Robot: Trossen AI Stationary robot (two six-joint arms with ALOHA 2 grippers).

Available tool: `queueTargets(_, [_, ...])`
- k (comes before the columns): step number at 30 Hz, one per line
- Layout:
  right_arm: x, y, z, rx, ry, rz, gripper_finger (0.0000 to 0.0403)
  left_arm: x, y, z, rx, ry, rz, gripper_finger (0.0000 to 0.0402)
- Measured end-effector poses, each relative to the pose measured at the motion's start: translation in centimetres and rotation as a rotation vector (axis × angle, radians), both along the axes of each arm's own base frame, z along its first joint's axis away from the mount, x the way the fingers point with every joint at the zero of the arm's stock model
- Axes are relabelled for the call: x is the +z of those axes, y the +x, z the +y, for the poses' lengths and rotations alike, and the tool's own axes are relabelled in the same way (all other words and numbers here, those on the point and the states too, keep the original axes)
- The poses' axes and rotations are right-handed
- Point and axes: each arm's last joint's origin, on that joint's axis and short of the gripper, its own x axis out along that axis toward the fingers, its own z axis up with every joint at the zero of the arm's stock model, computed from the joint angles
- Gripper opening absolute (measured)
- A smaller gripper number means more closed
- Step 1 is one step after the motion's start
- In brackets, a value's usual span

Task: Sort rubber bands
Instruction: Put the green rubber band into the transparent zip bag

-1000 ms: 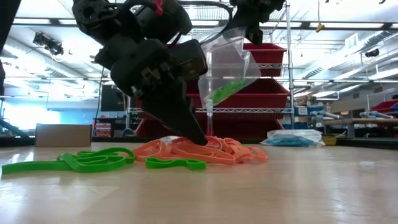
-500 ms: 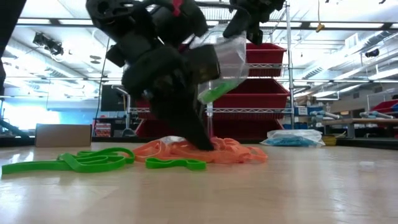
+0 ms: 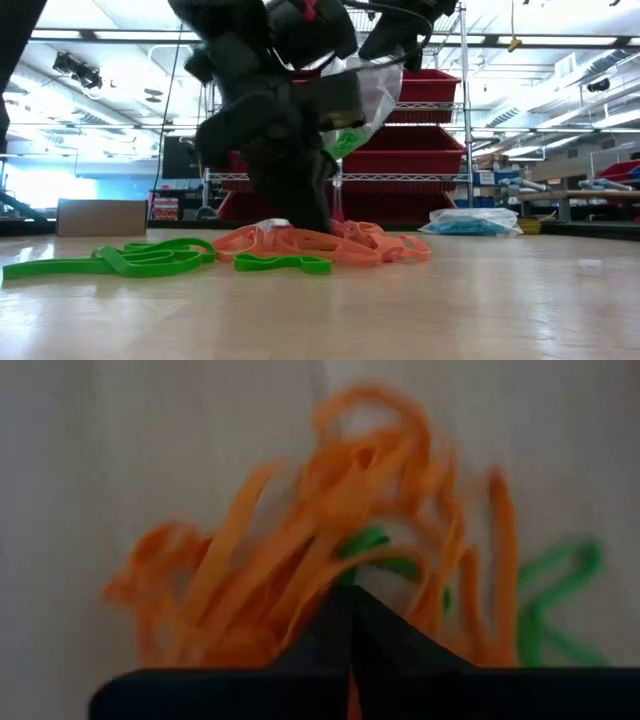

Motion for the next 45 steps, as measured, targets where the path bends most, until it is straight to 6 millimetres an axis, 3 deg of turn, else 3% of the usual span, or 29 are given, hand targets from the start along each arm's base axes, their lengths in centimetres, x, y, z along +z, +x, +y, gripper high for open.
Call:
queueTargets(3, [0.0, 0.0, 0.0, 0.000, 0.000, 0.002, 0.0000, 1.6, -0.3, 0.1, -0.017, 0.050, 0.027, 0.0004])
queueTargets(12, [0.0, 0.0, 0.2, 0.009, -0.003, 0.004, 0.0000, 9.3, -2.4, 0.0, -0.009, 0.095, -0.100, 0.0002])
queueTargets(14, [0.0, 0.0, 0.3, 0.016, -0.006, 0.003, 0.0000, 9.9, -3.1, 0.1, 0.001, 0.064, -0.084, 0.0002])
queueTargets(19, [0.0, 0.0, 0.4, 0.019, -0.008, 0.002, 0.0000, 8.6, -2.7, -0.2, -0.032, -0.052, -0.030, 0.0010])
queueTargets(32, [-0.1, 0.0, 0.6, 0.027, -0.012, 0.011, 0.0000, 1.7, -0.2, -0.4, -0.017, -0.006, 0.063, 0.0089])
queueTargets(38, [-0.1, 0.0, 0.6, 0.030, -0.015, 0.011, 0.0000, 0.2, 0.5, -0.2, 0.002, 0.000, 0.052, 0.0091])
queueTargets(45, [-0.1, 0.0, 0.6, 0.031, -0.015, 0.013, 0.0000, 0.3, 1.1, 0.0, 0.008, 0.000, -0.007, 0.0085])
